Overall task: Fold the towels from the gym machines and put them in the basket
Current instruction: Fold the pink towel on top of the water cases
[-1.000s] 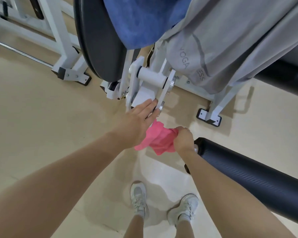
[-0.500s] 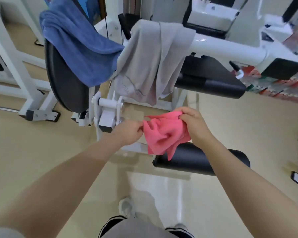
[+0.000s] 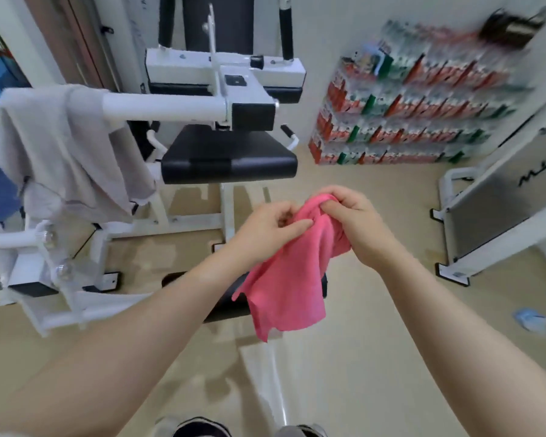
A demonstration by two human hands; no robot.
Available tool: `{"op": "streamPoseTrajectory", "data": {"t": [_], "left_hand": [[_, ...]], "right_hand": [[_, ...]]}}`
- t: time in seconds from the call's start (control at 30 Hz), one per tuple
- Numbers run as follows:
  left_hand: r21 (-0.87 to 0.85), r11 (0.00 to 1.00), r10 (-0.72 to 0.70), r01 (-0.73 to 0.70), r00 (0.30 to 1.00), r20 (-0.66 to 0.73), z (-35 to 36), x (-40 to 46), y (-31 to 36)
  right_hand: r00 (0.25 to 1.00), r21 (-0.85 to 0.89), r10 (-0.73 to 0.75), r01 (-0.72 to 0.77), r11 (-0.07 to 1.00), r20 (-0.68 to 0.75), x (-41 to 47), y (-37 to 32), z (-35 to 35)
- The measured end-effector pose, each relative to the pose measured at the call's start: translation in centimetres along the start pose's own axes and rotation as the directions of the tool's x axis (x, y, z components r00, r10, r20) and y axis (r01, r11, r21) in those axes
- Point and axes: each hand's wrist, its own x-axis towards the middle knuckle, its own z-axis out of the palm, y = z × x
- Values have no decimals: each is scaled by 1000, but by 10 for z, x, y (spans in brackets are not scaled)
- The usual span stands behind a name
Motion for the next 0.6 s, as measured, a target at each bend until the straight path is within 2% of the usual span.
{"op": "streamPoseTrajectory", "data": {"t": [0.1,0.17,0.23,0.3,0.37,0.47,0.6], "left_hand": [[-96,995,1,-10,996,-86,63,27,32],[-61,997,38,-45,994,-100,100,47,50],[-14,997,68,-70,992,-104,135,65,62],[21,997,81,-80,990,-111,172,79,70],[61,995,79,-74,993,-85,206,93,78],[148,986,88,-81,995,-40,244,117,90],[318,935,160,-155,987,13,268,163,97]], "right_hand": [[982,-186,-106,76,980,-156,-20,11,-77],[944,-355,-176,69,932,-279,-35,25,-126],[881,-469,-208,-18,883,-424,-51,43,-170],[820,-503,-199,-122,856,-538,-69,63,-212],[793,-539,-182,-208,816,-581,-81,84,-252],[791,-595,-144,-313,740,-595,-89,107,-306],[752,-554,-113,-366,748,-649,-88,133,-359]]}}
